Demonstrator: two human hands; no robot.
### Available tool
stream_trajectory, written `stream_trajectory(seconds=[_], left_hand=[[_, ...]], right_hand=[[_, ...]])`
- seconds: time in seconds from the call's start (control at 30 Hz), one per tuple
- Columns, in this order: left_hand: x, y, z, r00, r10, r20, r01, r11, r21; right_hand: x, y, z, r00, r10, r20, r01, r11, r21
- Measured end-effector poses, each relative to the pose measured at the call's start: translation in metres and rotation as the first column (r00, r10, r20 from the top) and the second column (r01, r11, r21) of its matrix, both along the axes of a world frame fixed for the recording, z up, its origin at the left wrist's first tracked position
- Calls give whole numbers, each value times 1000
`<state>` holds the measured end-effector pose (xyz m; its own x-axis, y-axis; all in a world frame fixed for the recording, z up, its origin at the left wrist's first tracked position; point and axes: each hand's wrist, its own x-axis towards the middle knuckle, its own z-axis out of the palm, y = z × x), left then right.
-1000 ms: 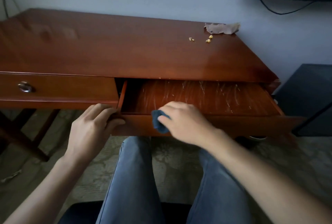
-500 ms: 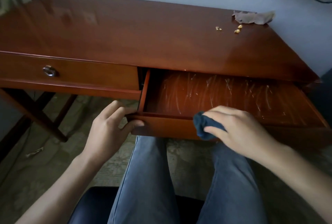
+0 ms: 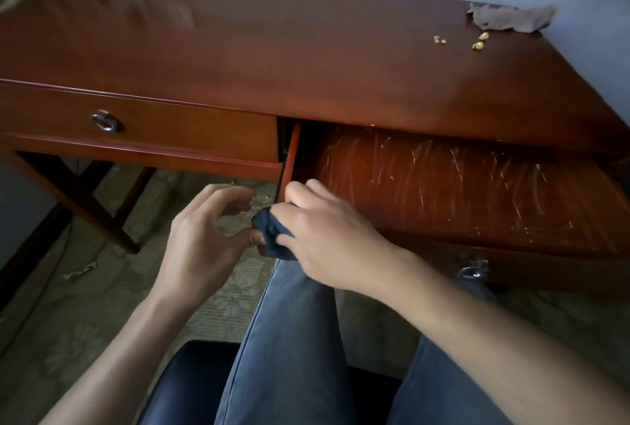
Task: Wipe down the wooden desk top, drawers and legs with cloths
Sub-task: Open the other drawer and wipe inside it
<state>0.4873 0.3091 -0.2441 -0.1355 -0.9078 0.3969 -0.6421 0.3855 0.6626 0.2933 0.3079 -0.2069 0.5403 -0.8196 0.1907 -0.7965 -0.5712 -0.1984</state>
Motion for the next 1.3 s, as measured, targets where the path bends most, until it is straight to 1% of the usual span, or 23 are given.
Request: stream_trajectory(seconds=[0.03, 0.1, 0.17, 0.23, 0.3, 0.4, 0.47, 0.53, 0.67, 0.73, 0.9, 0.97, 1.03, 1.1, 1.17, 1.2, 1.23, 1.27, 1.3], left_hand=[[-1, 2, 1, 1000, -24, 7, 24, 1000, 0], [-4, 5, 2, 996, -58, 62, 60, 998, -30], [-6, 8, 7, 980, -67, 190, 88, 990, -107], [-15, 13, 10, 941, -96, 323, 165, 968, -190], [-34, 18, 12, 894, -170, 415, 272, 941, -200], [-71, 25, 9, 821, -189, 539, 346, 916, -205], [-89, 25, 7, 774, -171, 609, 353, 915, -193], [-104, 25, 7, 726, -167, 667, 364, 917, -166], [-141, 30, 16, 659, -222, 719, 395, 915, -79], [-162, 34, 21, 637, -266, 723, 435, 899, -52], [-224, 41, 28, 593, -353, 723, 576, 814, -74], [-250, 41, 32, 549, -387, 741, 638, 766, -72], [-274, 38, 37, 509, -413, 755, 684, 727, -63], [-298, 37, 40, 463, -447, 766, 713, 701, -22], [-321, 38, 41, 427, -493, 758, 761, 648, -7], [-331, 38, 38, 416, -517, 748, 784, 620, -7], [-338, 38, 35, 407, -546, 732, 805, 593, -6], [-342, 37, 30, 398, -580, 711, 820, 573, 8], [-345, 37, 25, 398, -615, 681, 826, 563, 26]], right_hand=[[-11, 6, -2, 1000, -8, 25, 8, 1000, -4], [-40, 21, -4, 999, -43, -9, 43, 998, -37], [-83, 37, -5, 992, -113, -56, 109, 992, -68], [-132, 55, -4, 975, -211, -76, 204, 975, -86], [-161, 66, -4, 952, -297, -74, 288, 951, -109], [-145, 68, -10, 932, -358, -61, 345, 926, -155], [-127, 63, -14, 943, -330, -33, 321, 933, -164], [-121, 63, -15, 956, -294, -12, 290, 947, -140], [-155, 78, -13, 961, -275, -13, 270, 951, -151], [-187, 89, -14, 946, -324, -9, 318, 934, -162], [-289, 124, -11, 878, -478, -26, 471, 873, -128], [-337, 137, -10, 832, -553, -48, 547, 831, -98], [-382, 150, -6, 767, -639, -56, 637, 769, -58], [-409, 160, 0, 707, -706, -38, 706, 708, 4], [-418, 165, 3, 661, -750, 33, 742, 659, 124], [-419, 167, 4, 620, -777, 105, 751, 627, 207], [-420, 168, 5, 557, -807, 197, 761, 591, 267], [-420, 168, 8, 464, -839, 284, 796, 535, 282], [-426, 166, 12, 364, -864, 347, 854, 458, 247]])
